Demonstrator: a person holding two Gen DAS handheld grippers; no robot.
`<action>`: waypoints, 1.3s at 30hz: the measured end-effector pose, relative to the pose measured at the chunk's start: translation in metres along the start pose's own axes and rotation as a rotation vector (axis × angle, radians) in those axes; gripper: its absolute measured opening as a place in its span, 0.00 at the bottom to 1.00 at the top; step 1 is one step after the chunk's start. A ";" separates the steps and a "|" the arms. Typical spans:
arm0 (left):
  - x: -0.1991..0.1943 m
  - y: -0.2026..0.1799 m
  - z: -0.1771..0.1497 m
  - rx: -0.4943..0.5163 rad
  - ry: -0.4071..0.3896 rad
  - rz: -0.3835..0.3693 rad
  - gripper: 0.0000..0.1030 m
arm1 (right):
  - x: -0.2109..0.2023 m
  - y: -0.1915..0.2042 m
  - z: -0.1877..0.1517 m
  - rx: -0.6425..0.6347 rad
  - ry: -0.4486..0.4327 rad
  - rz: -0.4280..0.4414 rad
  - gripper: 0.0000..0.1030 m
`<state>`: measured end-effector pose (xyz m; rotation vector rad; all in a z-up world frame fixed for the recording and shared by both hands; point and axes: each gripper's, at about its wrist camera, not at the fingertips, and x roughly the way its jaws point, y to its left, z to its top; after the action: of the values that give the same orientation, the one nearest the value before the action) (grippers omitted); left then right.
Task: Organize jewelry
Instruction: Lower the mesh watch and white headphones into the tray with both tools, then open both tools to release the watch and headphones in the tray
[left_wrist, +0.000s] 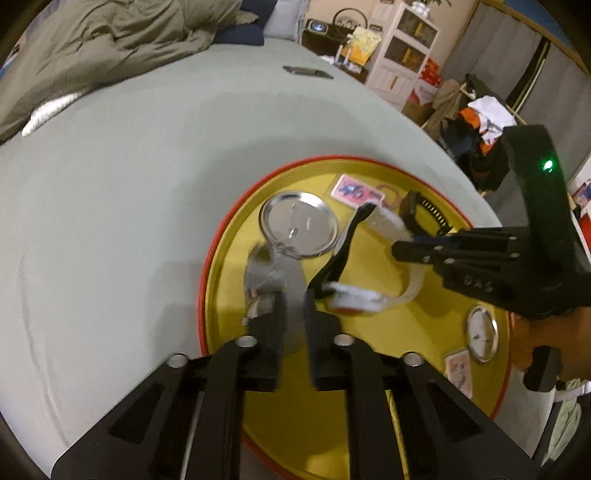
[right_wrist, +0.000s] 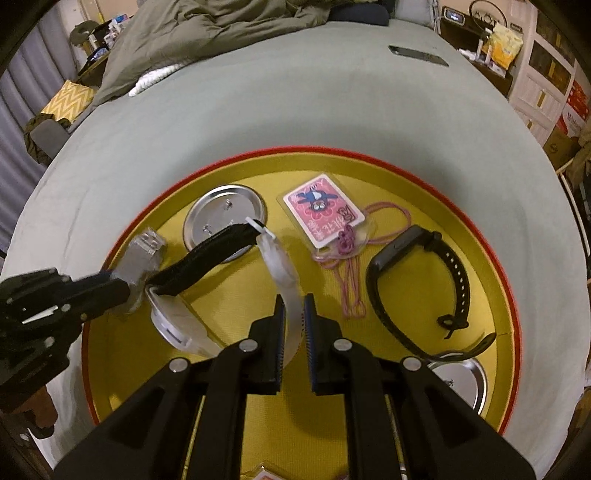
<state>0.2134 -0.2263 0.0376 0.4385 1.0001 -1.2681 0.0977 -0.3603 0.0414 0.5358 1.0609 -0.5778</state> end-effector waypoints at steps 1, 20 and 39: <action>0.002 0.002 0.000 -0.005 0.002 -0.002 0.07 | 0.001 0.000 0.000 0.005 0.006 0.002 0.10; -0.008 0.011 -0.006 -0.029 -0.010 0.046 0.46 | -0.001 -0.001 -0.008 0.021 0.021 0.077 0.57; -0.054 -0.030 -0.011 -0.069 -0.003 0.199 0.94 | -0.063 0.004 -0.028 0.098 -0.031 0.041 0.92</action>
<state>0.1827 -0.1950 0.0825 0.4712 0.9697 -1.0525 0.0587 -0.3275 0.0880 0.6310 0.9934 -0.6026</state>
